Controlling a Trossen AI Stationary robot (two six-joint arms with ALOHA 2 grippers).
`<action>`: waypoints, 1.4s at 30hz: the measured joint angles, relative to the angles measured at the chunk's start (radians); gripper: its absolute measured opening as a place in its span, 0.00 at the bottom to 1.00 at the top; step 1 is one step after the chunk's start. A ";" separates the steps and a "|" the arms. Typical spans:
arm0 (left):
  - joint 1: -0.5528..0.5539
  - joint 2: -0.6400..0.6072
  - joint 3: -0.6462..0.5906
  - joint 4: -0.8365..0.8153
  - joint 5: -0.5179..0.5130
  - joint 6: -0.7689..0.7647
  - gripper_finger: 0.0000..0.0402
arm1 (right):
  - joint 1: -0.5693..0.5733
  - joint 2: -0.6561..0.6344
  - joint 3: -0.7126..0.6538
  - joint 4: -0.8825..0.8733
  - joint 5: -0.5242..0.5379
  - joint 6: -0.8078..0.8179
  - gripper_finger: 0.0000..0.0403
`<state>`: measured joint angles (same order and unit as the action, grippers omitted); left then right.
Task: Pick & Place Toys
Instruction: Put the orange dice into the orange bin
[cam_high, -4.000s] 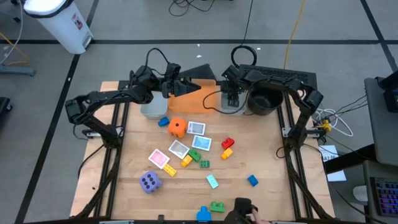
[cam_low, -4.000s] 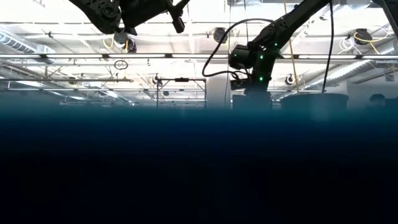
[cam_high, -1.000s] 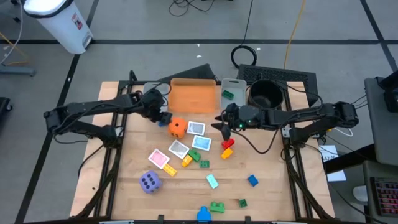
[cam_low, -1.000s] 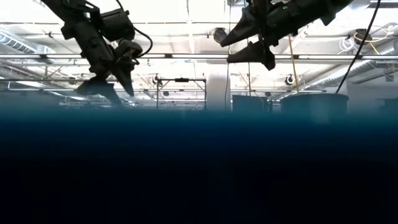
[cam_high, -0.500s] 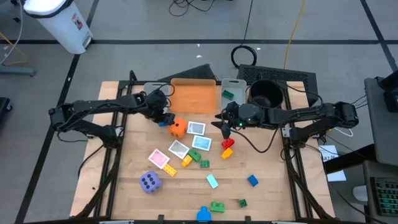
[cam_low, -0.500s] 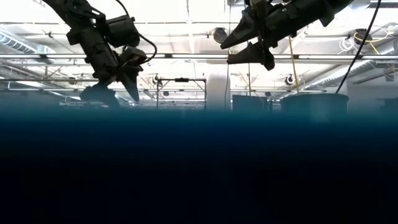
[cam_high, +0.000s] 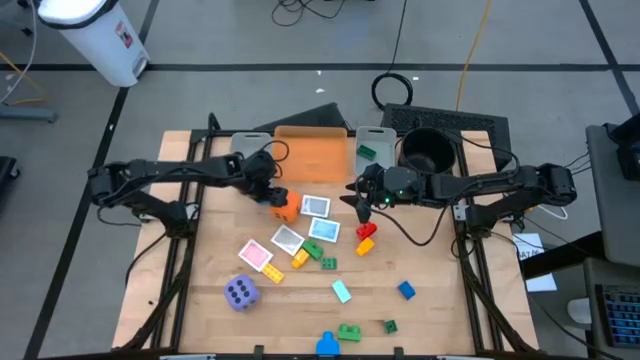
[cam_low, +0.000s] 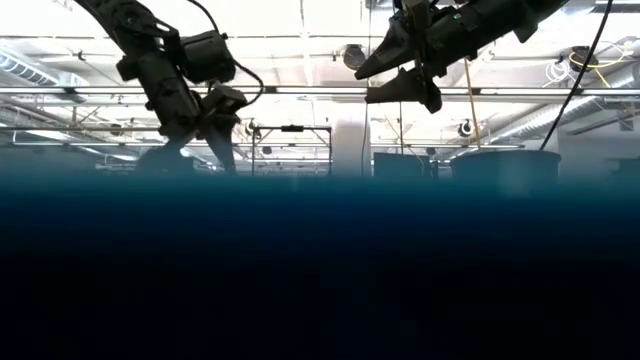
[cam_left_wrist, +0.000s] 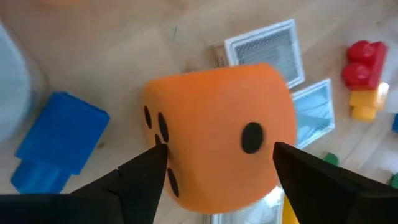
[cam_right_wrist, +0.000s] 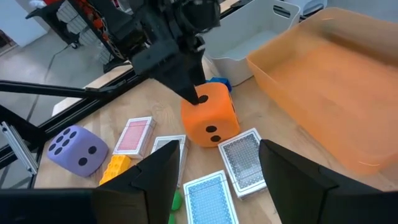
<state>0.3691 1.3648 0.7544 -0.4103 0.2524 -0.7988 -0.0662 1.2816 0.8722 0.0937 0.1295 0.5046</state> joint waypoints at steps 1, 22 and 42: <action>-0.001 0.010 0.000 0.004 0.000 -0.008 0.75 | 0.000 0.000 0.000 0.000 0.000 0.003 0.52; -0.012 0.106 0.004 0.102 0.042 -0.093 0.52 | 0.000 0.000 0.000 0.000 -0.002 0.003 0.52; -0.013 0.072 -0.001 0.105 0.080 -0.060 0.22 | 0.000 0.000 0.001 -0.001 -0.001 -0.005 0.52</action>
<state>0.3557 1.4366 0.7535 -0.3054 0.3324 -0.8590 -0.0658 1.2819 0.8730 0.0929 0.1284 0.4999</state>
